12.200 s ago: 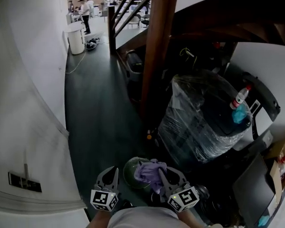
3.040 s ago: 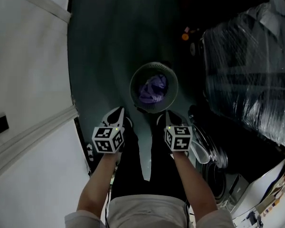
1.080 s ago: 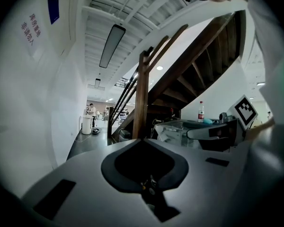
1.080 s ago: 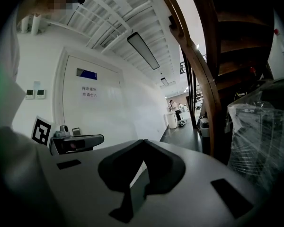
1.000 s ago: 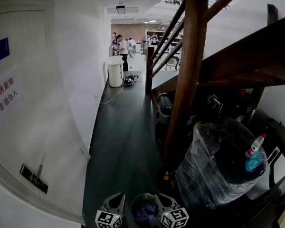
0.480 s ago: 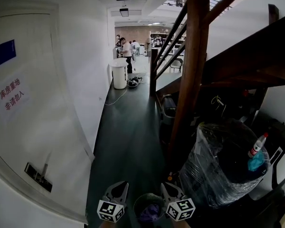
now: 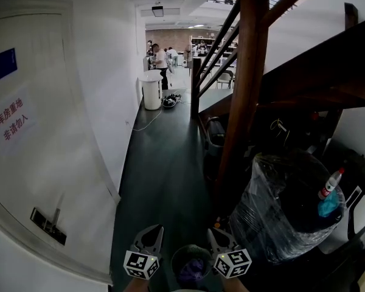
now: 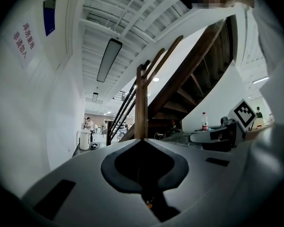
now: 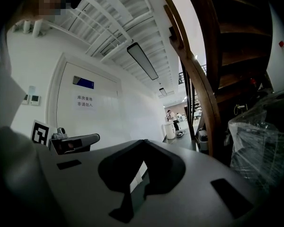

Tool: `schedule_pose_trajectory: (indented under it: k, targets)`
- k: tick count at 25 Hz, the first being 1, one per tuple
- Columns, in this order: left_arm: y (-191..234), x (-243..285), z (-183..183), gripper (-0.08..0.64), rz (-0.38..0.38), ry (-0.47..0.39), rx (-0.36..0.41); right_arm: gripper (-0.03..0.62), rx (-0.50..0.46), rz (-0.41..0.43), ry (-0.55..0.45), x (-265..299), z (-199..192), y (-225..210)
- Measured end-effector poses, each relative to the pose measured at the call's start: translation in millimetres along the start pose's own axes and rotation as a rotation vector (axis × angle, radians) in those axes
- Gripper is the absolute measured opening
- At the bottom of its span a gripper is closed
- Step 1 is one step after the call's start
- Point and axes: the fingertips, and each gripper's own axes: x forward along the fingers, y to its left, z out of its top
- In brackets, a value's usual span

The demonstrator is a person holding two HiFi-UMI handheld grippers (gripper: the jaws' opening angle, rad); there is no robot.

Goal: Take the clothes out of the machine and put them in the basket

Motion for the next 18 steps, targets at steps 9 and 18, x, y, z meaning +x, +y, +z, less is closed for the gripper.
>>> schedule_pose_trajectory:
  k: [9, 18]
  targets:
    - [6.2, 4.4, -2.2, 0.021, 0.004, 0.002, -0.006, 0.006, -0.012, -0.006, 0.0, 8.3, 0.0, -3.3]
    - [9.0, 3.5, -5.0, 0.023, 0.002, 0.01, -0.006, 0.006, 0.006, 0.007, -0.01, 11.7, 2.7, 2.3]
